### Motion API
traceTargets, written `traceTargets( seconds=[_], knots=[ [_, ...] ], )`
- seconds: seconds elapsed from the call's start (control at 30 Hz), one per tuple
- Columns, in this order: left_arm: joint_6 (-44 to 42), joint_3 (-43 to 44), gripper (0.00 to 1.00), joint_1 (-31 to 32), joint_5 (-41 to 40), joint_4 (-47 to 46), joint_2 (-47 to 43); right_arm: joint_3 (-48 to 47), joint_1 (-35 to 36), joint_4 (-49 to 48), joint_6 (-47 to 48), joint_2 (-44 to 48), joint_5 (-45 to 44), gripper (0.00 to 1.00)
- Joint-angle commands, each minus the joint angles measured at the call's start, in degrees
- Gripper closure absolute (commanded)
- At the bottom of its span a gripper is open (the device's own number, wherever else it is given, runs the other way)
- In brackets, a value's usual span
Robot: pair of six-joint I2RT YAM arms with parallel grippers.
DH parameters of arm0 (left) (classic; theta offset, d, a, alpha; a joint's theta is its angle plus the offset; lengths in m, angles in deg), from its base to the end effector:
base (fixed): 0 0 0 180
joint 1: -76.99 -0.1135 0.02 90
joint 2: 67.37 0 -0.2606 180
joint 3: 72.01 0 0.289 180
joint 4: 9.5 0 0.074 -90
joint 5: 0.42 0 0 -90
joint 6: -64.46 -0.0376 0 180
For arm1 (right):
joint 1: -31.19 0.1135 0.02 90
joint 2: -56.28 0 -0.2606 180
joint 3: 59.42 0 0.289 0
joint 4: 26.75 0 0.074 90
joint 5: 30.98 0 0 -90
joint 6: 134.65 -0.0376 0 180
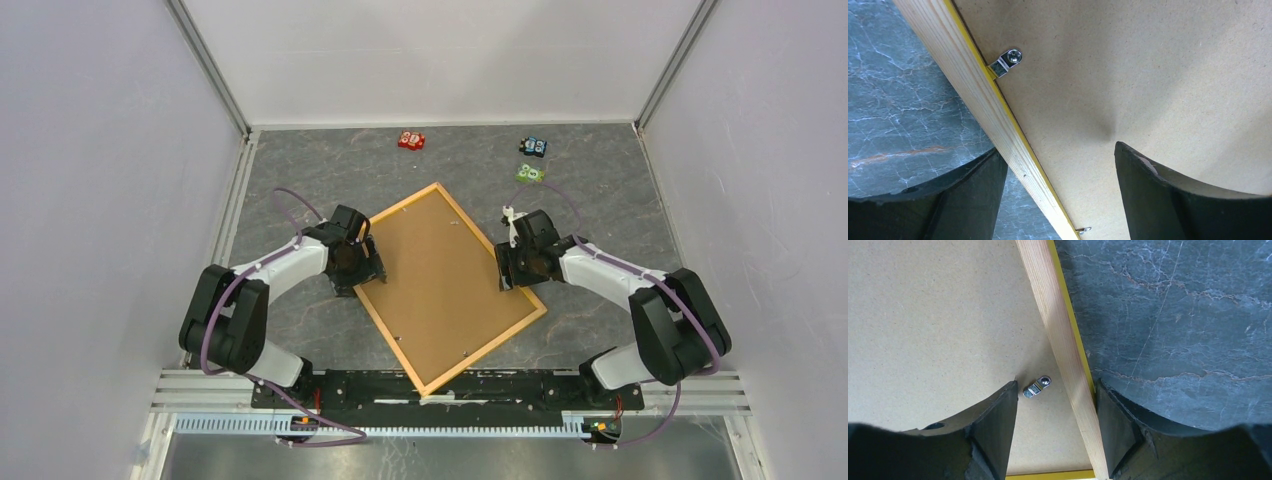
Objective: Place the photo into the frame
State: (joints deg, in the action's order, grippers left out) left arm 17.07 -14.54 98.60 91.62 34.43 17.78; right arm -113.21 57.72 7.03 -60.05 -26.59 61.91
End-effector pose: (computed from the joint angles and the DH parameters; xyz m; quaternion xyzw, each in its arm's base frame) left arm 0.2683 -0.1077 0.1330 -0.1771 0.9710 -0.0998 0.1260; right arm 0.2596 0.1317 0.1324 -0.1001 0.9666 0.1068 0.2103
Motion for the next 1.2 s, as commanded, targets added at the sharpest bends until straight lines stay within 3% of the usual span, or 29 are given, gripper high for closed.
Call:
traceTargets(
  seconds=[0.0,0.17,0.4,0.73,0.87,1.0,1.17],
  knots=[
    [-2.0,1.37,0.17,-0.01,-0.87,-4.96,2.01,-1.89,0.59,2.21,0.86,-1.06,-1.58,0.39],
    [-2.19,1.4,0.17,-0.04,-0.43,-4.78,1.7,-3.11,2.05,3.17,1.03,-2.11,-2.45,0.47],
    [-2.21,1.07,0.17,-0.07,-0.08,-5.09,2.06,-3.58,3.09,4.73,4.48,-3.1,-4.81,0.67],
    [-2.41,2.35,0.18,-0.05,2.54,-6.07,3.14,-5.36,4.68,2.23,9.14,-5.39,-9.62,0.85],
    [-2.59,4.58,0.16,-0.07,4.05,-6.09,4.35,-5.58,4.65,3.08,8.88,-3.96,-7.85,0.75],
    [-2.27,7.04,0.13,-0.02,6.26,-7.1,6.22,-3.03,4.61,1.36,7.21,0.04,-1.69,0.5],
    [-2.38,10.56,0.11,-0.06,9.87,-8.08,9.28,2.83,4.74,-5.55,0.81,4.58,7.52,0.34]
  ],
)
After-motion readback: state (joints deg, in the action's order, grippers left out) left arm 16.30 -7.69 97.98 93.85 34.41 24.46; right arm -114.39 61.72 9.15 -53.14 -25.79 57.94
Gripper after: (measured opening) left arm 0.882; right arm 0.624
